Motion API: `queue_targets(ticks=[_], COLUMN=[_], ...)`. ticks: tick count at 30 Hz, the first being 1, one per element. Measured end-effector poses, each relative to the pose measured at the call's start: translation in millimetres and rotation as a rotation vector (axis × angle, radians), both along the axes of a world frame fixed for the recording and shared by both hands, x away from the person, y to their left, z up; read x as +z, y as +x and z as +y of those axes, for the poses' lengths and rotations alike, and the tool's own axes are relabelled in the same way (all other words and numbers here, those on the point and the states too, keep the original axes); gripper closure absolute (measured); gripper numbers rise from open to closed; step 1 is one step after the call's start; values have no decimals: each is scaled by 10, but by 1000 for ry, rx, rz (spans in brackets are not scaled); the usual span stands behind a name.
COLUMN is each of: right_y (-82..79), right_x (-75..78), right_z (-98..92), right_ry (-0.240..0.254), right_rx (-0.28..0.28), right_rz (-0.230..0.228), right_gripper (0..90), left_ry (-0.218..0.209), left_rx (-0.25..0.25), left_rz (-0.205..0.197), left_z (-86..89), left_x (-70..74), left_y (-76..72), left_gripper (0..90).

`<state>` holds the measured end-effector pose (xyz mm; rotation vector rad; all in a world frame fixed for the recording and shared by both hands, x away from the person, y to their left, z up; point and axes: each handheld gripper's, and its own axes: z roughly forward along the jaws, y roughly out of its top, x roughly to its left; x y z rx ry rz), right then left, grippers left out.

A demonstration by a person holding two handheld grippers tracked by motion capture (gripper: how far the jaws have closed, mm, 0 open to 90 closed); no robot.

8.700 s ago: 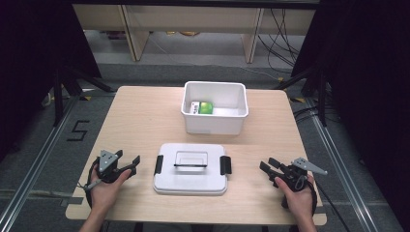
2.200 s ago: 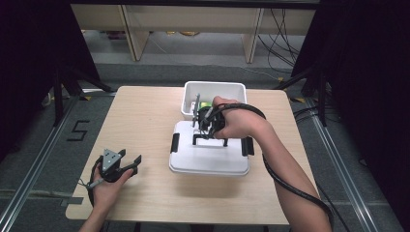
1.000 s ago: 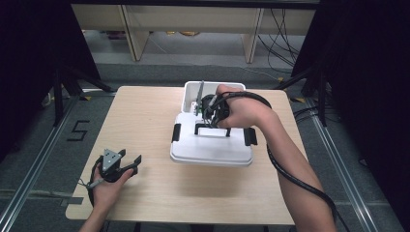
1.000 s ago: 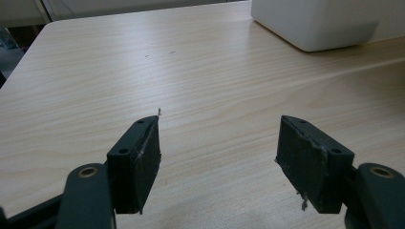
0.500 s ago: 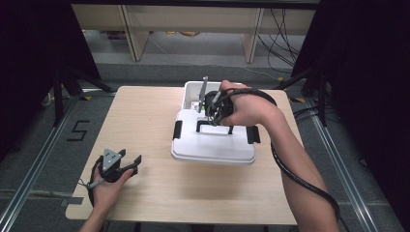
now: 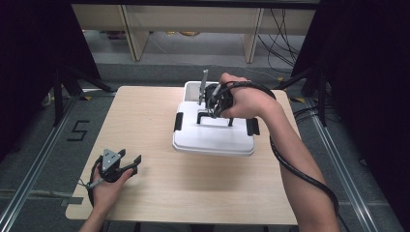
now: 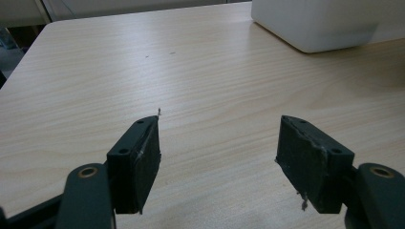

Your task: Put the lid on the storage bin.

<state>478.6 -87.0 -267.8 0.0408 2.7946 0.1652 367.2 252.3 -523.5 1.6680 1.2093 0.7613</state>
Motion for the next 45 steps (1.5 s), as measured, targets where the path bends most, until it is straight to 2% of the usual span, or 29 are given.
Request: queue_targets(ticks=[8, 10, 11, 14, 16, 17, 18, 22, 23, 25, 26, 27, 30, 31, 33, 35, 36, 37, 38, 39, 40, 41, 42, 45], right_y=[206, 264, 267, 359, 394, 431, 490, 547, 585, 616, 666, 675, 734, 764, 790, 793, 815, 804, 838, 834, 867, 893, 896, 945], right_x=[-44, -59, -52, -62, -46, -48, -38, -17, -20, -9, -17, -14, -23, -37, -60, -65, -78, -72, -91, -88, -108, -110, -119, -146], right_z=[-36, -37, -21, 6, 32, 30, 50, 93, 95, 119, 119, 125, 125, 120, 118, 116, 108, 114, 102, 106, 98, 95, 93, 75], right_ry=[4, 4, -4, -18, -15, -16, -16, -17, -16, -18, -21, -24, -31, -30, -25, -25, -18, -22, -19, -24, -18, -30, -29, -28], right_rx=[-36, -11, -32, 12, -16, 6, 6, -13, 12, -9, 18, 2, 0, 17, 15, -9, 6, -25, 0, -24, 2, 18, 0, -11], right_rz=[-8, -19, -17, -43, -47, -61, -75, -80, -91, -92, -106, -103, -104, -114, -120, -112, -115, -101, -112, -100, -111, -114, -105, -117], right_gripper=[858, 858, 858, 857, 857, 857, 857, 858, 858, 858, 858, 858, 858, 857, 857, 856, 856, 856, 856, 856, 856, 857, 856, 856], left_ry=[-4, -4, -5, -1, 0, -2, -5, -9, -8, -10, -10, -10, -12, -11, -12, -15, -19, -22, -17, -17, -22, -15, -15, -24], left_rx=[-1, 0, 0, 0, -2, -1, 0, 2, 2, 3, 2, 1, 1, 1, 2, 4, 5, 3, 5, 5, 4, 5, 4, 3], left_rz=[2, 3, 3, -1, 2, 3, 2, -2, -2, -2, -3, -3, -4, -2, -3, -3, -3, -8, 1, 0, -10, -1, -1, -10], left_z=[4, 4, 2, -1, 3, 4, 5, 7, 8, 8, 8, 8, 9, 11, 12, 14, 13, 14, 15, 15, 12, 14, 14, 14], left_x=[1, 1, 1, 0, 2, 2, 1, 0, 0, 0, 0, 0, 0, 1, 0, 0, -1, -5, 0, 0, -5, 0, 1, -6], left_y=[-1, -3, -1, -1, -3, -3, -3, -3, -3, -3, -4, -4, -5, -5, -6, -8, -7, -4, -7, -7, -4, -7, -7, -6], left_gripper=[309, 309, 309, 309, 309, 309, 308, 308, 308, 309, 308, 308, 308, 308, 308, 308, 308, 308, 308, 308, 308, 308, 308, 308])
